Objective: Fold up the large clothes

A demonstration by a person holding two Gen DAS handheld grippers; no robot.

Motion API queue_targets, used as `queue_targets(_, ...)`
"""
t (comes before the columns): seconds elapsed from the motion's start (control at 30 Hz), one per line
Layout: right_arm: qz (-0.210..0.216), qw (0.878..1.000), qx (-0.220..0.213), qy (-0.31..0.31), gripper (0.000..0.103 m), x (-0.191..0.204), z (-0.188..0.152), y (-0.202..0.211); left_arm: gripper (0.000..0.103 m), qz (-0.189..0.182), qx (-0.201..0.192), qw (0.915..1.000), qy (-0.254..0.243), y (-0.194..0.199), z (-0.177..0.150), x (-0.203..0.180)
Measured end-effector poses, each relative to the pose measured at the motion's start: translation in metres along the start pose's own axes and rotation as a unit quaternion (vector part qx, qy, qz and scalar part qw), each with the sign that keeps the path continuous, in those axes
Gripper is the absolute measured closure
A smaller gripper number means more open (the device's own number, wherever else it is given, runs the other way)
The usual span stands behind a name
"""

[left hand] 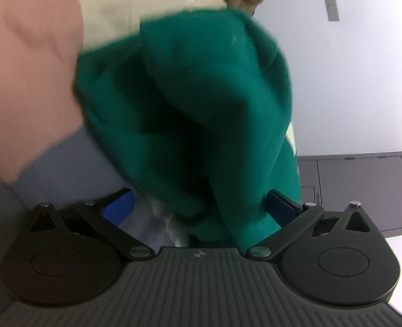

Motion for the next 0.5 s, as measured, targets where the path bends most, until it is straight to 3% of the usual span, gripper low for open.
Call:
queue_targets(0.13, -0.003, 1.0, -0.003, 0.004, 0.003, 0.001, -0.003, 0.001, 0.0, -0.01, -0.005, 0.9998, 0.015, -0.009, 0.003, 0.004)
queue_targets(0.33, -0.009, 1.0, -0.01, 0.01, 0.004, 0.005, -0.006, -0.001, 0.0, -0.079, -0.054, 0.9932, 0.066, -0.007, 0.022, 0.009)
queue_targets(0.43, -0.013, 1.0, -0.012, 0.016, 0.004, 0.008, -0.007, -0.002, 0.0, -0.094, -0.072, 0.9883, 0.096, -0.007, 0.027, 0.012)
queue_targets(0.5, -0.016, 1.0, -0.014, 0.017, 0.004, 0.011, -0.008, -0.003, 0.0, -0.085, -0.08, 0.9896, 0.084, -0.01, 0.027, 0.008)
Point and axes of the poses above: each gripper's, at about its wrist camera, not at the fingertips, and y roughly against the way its jaws point, x to its left, z to its top, the point moved 6 cm from there along -y, roughly the way its jaws point, and after that the axes turned 3 degrees about -y, right-handed, at the moved point
